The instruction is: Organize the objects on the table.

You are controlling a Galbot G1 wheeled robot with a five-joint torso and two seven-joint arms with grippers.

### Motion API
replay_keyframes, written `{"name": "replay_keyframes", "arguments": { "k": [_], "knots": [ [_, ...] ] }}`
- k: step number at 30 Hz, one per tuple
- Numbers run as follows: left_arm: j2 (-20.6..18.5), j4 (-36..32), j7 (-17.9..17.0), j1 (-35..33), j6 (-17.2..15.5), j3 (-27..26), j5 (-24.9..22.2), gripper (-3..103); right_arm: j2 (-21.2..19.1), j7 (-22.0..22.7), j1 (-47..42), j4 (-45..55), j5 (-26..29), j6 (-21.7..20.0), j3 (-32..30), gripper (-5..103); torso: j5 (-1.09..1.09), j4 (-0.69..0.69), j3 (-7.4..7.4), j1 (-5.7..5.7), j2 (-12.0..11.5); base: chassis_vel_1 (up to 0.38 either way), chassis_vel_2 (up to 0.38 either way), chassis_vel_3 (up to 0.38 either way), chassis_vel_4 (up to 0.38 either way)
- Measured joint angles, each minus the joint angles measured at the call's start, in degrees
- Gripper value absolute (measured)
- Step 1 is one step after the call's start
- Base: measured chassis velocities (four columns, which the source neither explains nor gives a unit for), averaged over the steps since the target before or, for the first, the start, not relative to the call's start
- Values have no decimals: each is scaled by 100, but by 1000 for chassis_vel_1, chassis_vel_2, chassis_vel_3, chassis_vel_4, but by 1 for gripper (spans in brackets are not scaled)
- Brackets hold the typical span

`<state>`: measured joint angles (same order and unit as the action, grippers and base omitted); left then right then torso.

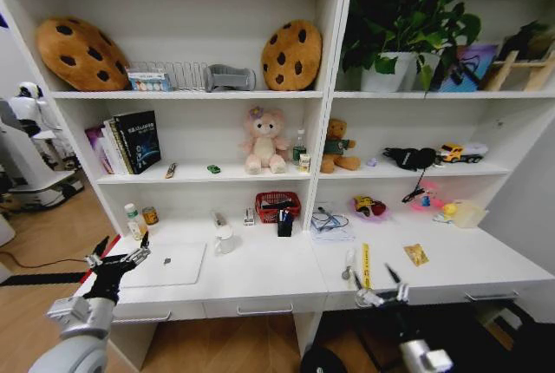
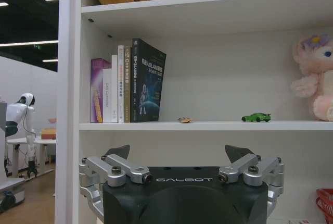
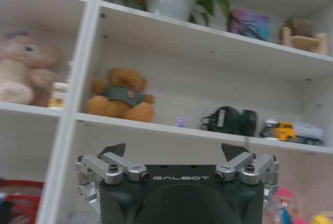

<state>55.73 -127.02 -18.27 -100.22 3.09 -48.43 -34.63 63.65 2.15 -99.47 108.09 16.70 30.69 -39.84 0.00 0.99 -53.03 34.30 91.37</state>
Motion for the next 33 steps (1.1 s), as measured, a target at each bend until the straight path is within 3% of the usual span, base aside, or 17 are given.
{"name": "replay_keyframes", "arguments": {
  "k": [1, 3, 4, 6, 17, 33],
  "knots": [
    [0, 0, 0, 0, 0, 0, 0, 100, 0, 0, 0, 0, 0, 0, 0, 100, 0, 0, 0, 0, 0, 0, 0, 0, 0],
    [17, 5, 4, 25, 0, 30, 13, 100, -284, 546, 230, 233, 870, -941, -813, 100, -2, 0, 0, 0, 0, 0, 0, 0, 0],
    [17, 5, 4, 25, 0, 30, 13, 100, -284, 546, 230, 233, 870, -941, -813, 100, -2, 0, 0, 0, 0, 0, 0, 0, 0],
    [53, 83, 33, 88, 11, 67, 41, 100, -667, 589, 225, 89, 1395, -1472, -1410, 100, -1, 2, 0, 0, 0, 0, 0, 0, 0],
    [56, 91, 24, 122, 9, 82, 43, 100, -647, 634, 257, 101, 1476, -1591, -1326, 100, -1, 0, 0, -1, 0, -44, -49, 50, 47],
    [46, 127, 18, 148, 14, 52, 16, 100, -651, 674, 449, 98, 1482, -1638, -1086, 100, 3, 2, 0, 0, 0, -206, -206, 211, 204]
  ]
}}
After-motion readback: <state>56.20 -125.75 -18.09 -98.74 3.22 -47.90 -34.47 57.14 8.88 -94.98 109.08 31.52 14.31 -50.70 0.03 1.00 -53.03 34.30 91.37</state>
